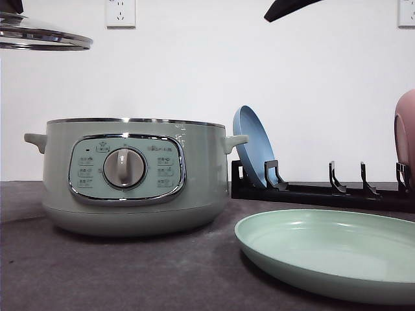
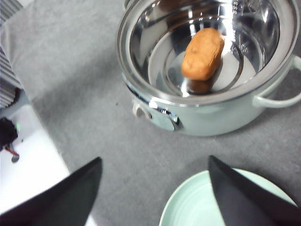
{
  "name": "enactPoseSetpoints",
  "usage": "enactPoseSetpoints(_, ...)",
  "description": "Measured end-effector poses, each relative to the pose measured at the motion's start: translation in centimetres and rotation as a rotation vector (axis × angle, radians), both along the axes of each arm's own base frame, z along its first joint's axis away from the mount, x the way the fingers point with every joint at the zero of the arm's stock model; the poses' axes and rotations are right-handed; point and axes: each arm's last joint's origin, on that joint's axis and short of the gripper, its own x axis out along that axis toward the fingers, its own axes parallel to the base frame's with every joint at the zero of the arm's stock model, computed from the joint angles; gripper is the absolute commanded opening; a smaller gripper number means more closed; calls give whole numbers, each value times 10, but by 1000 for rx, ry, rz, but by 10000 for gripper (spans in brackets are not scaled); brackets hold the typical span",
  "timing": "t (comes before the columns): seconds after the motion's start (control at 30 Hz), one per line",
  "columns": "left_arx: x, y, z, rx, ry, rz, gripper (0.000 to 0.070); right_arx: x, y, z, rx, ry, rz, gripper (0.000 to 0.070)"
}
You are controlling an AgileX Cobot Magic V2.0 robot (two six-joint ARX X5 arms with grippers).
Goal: Transfer potato from steamer to green plate
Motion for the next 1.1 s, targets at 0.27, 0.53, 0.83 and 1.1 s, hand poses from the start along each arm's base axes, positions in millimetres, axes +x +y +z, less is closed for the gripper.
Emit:
enactPoseSetpoints(0.27, 0, 0, 0, 0, 0, 0, 5, 29, 21, 2, 20, 4, -17, 498)
enactPoseSetpoints(0.53, 0, 0, 0, 0, 0, 0, 5, 83, 63, 7, 10, -4, -28, 499)
enactPoseSetpoints(0.83, 0, 0, 0, 0, 0, 0, 5, 131, 117, -32, -83, 11, -39, 499)
enactPoseSetpoints(1.1, 0, 0, 0, 0, 2, 1, 5, 150, 148, -76, -177, -2, -69, 499)
